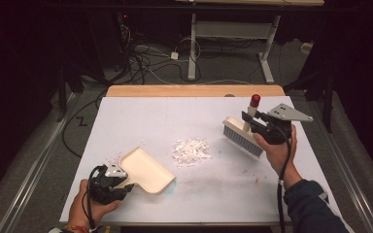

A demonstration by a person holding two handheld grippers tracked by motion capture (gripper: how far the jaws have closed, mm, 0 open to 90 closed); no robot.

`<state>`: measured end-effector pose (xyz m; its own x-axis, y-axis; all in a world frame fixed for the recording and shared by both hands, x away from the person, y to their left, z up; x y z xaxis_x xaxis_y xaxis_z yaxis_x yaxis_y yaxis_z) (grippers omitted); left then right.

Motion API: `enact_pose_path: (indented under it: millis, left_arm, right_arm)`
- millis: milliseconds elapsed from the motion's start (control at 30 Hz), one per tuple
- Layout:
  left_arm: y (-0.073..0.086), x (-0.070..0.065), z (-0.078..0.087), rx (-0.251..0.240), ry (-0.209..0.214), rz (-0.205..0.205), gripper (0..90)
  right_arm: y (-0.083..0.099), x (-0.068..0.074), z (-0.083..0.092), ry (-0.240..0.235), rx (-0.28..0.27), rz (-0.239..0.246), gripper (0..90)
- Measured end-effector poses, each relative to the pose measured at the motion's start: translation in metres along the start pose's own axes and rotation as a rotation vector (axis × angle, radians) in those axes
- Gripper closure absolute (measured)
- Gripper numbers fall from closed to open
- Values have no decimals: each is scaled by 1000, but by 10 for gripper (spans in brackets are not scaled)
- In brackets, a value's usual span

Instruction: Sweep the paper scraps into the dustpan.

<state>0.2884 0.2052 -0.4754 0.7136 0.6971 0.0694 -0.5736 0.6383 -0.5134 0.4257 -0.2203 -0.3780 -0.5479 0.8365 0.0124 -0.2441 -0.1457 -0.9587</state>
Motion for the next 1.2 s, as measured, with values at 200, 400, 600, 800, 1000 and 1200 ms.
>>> enact_pose_path:
  millis: [200,400,600,800,1000,1200]
  left_arm:
    - [-8,-5,-5,3,12,-28,637]
    - [-9,-7,-9,13,14,-46,637]
    - [-9,-12,-16,36,30,-58,637]
    - [-13,-17,-19,39,34,-72,636]
    - [-18,-19,-21,35,43,-67,636]
    - [-27,-20,-26,34,45,-59,635]
  right_arm:
    - [0,16,-38,27,30,35,704]
    - [-1,29,-65,83,1,32,705]
    - [3,51,-76,57,-46,-5,704]
    - [9,82,-84,1,-22,29,699]
    - [10,105,-83,-63,-23,32,697]
    - [11,122,-82,-114,-19,46,696]
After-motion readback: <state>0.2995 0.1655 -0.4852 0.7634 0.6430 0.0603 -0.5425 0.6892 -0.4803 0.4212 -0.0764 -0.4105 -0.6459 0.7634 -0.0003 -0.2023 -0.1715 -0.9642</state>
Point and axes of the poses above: each handheld gripper's, and its own axes: z roughly backward along the jaws, y roughly out of its underside, x roughly to its left, the point moved 3 cm from there along -z, roughly forward along the jaws, and after that the axes turned 6 degrees about -z, right-handed, at the moved point
